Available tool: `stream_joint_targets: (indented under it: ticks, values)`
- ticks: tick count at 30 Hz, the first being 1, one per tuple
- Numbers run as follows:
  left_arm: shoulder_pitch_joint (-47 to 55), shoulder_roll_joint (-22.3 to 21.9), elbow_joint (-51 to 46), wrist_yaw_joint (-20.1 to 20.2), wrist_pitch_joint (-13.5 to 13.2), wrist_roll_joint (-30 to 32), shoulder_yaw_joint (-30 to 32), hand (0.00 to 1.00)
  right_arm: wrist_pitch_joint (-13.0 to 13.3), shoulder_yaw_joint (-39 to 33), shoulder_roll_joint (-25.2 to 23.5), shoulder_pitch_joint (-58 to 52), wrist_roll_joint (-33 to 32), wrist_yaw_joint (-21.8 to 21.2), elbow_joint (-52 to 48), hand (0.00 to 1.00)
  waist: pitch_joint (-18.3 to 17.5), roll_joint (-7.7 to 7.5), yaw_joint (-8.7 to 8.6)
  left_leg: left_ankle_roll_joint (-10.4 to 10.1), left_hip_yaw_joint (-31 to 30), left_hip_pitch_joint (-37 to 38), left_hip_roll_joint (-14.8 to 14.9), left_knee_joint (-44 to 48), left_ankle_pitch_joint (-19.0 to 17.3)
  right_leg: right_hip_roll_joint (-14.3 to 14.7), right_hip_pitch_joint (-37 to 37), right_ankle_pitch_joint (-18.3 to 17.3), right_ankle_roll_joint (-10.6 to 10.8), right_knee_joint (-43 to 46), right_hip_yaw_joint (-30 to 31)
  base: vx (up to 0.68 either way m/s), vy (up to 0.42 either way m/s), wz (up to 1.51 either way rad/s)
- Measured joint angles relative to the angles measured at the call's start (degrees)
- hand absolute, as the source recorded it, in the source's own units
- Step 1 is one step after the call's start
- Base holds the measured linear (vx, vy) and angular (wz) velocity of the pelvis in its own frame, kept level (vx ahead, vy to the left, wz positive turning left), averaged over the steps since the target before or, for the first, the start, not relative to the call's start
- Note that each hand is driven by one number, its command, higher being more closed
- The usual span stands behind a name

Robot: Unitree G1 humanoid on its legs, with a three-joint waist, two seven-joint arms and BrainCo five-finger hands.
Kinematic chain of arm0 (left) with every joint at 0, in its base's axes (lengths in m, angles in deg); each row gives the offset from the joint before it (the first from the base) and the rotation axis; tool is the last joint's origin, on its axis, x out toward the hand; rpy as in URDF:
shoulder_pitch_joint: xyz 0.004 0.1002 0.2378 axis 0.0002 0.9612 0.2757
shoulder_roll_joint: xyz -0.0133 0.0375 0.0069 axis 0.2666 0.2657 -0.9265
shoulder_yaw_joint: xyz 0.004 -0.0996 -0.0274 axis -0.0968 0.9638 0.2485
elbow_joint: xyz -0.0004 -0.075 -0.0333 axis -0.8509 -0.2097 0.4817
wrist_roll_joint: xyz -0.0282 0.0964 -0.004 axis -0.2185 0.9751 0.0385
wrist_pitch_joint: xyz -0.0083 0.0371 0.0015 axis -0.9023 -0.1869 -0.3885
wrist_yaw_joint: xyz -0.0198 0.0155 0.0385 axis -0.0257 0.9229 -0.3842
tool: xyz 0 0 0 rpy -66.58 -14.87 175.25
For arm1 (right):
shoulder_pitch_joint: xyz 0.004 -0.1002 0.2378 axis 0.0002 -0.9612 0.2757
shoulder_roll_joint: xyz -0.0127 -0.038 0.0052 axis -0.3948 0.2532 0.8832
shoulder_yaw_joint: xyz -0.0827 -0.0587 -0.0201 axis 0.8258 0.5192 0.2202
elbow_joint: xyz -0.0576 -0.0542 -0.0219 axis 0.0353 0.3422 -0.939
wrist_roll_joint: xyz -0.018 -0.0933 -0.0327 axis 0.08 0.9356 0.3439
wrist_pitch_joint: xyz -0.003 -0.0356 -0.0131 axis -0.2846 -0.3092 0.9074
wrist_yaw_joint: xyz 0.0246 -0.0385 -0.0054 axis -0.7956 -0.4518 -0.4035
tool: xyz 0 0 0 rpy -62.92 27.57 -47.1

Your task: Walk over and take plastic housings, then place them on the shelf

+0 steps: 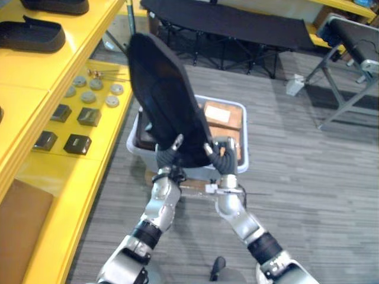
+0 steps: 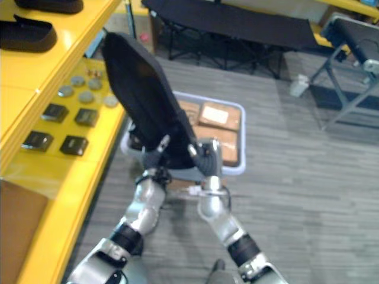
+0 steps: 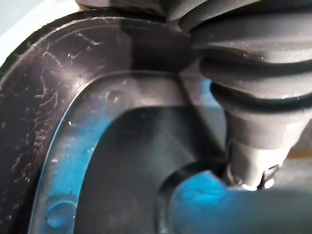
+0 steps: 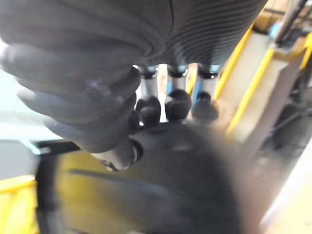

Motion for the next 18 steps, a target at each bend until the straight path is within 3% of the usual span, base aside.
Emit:
stream_joint_targets:
  ticks: [4, 5, 6, 10, 14, 18]
  values:
    - [3.86, 1.26, -3.94, -4.74, 2.04, 9.70, 0.28, 1.00, 1.64, 0.43, 0.31, -0.44, -1.61, -0.12, -0.77, 0.00, -1.72, 0.67, -0.48, -0.01, 0.02, 0.11, -0.14, -0.01, 0.00, 0.16, 0.77, 0.87, 0.04, -1.53, -0.17, 0.01, -0.006, -0.01]
    - [7.33, 1.04, -7.19, -8.41, 3.26, 16.48, 2.15, 1.00, 5.81, 0.50, 0.39, -0.85, -6.57, -1.70, -5.34, 0.00, -2.65, 1.67, -0.54, -0.01, 0.06, 0.52, -0.17, -0.04, 0.00, 0.14, 1.03, 0.87, 0.03, -1.53, -0.29, 0.04, -0.020, -0.02]
    - [7.88, 1.04, -7.76, -8.85, 3.41, 17.45, 2.44, 1.00, 6.43, 0.48, 0.42, -0.86, -7.62, -2.32, -6.41, 0.00, -2.73, 1.85, -0.56, -0.01, 0.10, 0.67, -0.17, -0.05, 0.00, 0.14, 1.15, 0.86, 0.03, -1.55, -0.28, 0.04, -0.026, -0.01]
    - [13.51, -1.38, -13.85, -13.26, 4.30, 27.05, 7.45, 1.00, 12.93, -2.46, 0.12, -2.05, -18.34, -10.16, -17.02, 0.00, -4.37, 4.08, -0.59, -0.04, 0.02, 1.90, -0.16, -0.12, -0.03, 0.16, 2.48, 0.72, -0.13, -1.59, -0.78, -0.03, -0.017, 0.04]
    - [16.47, -0.51, -16.80, -18.57, 5.60, 35.32, 13.39, 1.00, 16.29, -13.23, 0.41, -4.68, -30.54, -15.53, -24.18, 0.00, -5.38, 4.47, -0.92, -0.12, 0.25, 2.62, -0.06, -0.42, -0.81, 0.16, 2.80, 0.22, -0.67, -1.63, -0.61, -0.09, -0.004, -0.05]
    - [19.46, -0.33, -19.35, -24.55, 7.01, 41.80, 19.12, 1.00, 17.88, -20.41, 0.44, -9.50, -48.29, -27.53, -29.18, 0.00, -6.23, 4.18, -1.05, -0.10, 1.64, 2.97, 0.05, -0.45, -0.85, 0.16, 2.36, 0.30, -0.84, -2.36, 0.51, -0.04, 0.006, -0.14]
